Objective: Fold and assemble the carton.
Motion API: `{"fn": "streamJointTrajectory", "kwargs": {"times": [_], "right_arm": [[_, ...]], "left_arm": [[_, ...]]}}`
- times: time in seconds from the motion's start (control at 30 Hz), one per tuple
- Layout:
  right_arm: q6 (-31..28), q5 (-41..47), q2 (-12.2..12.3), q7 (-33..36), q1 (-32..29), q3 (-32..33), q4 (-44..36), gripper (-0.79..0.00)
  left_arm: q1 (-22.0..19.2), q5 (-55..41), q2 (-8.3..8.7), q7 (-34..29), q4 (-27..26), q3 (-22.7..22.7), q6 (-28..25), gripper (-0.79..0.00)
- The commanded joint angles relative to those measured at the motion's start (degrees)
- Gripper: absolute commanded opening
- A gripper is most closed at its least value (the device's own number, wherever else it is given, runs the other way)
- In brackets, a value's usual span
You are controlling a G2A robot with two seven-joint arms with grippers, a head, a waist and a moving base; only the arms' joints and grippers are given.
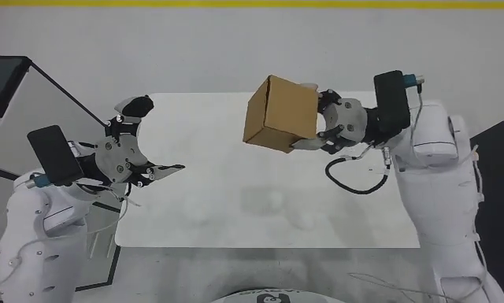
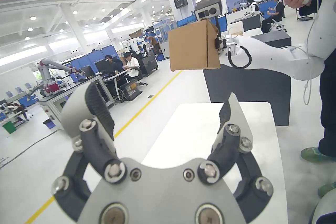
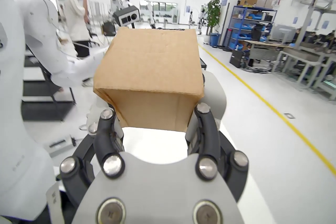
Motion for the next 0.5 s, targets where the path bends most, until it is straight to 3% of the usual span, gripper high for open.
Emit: {"fn": "streamJointTrajectory", "kwargs": {"times": [0.0, 0.1, 0.33, 0.47], "right_arm": [[0.0, -5.3, 0.3, -1.3, 0.5, 0.6, -3.3, -0.785], [0.0, -13.5, 0.8, -5.0, 2.0, 0.5, -7.8, -0.785], [0.1, -13.8, 0.9, -5.1, 2.0, 0.6, -8.1, -0.785], [0.0, -20.2, 0.9, -10.5, 3.1, 1.7, -13.3, -0.785]], "left_arm": [[0.0, 0.0, 0.00, 0.0, 0.0, 0.0, 0.0, 0.000], [0.0, 0.0, 0.00, 0.0, 0.0, 0.0, 0.0, 0.000], [0.0, 0.0, 0.00, 0.0, 0.0, 0.0, 0.0, 0.000], [0.0, 0.0, 0.00, 0.0, 0.0, 0.0, 0.0, 0.000]]}}
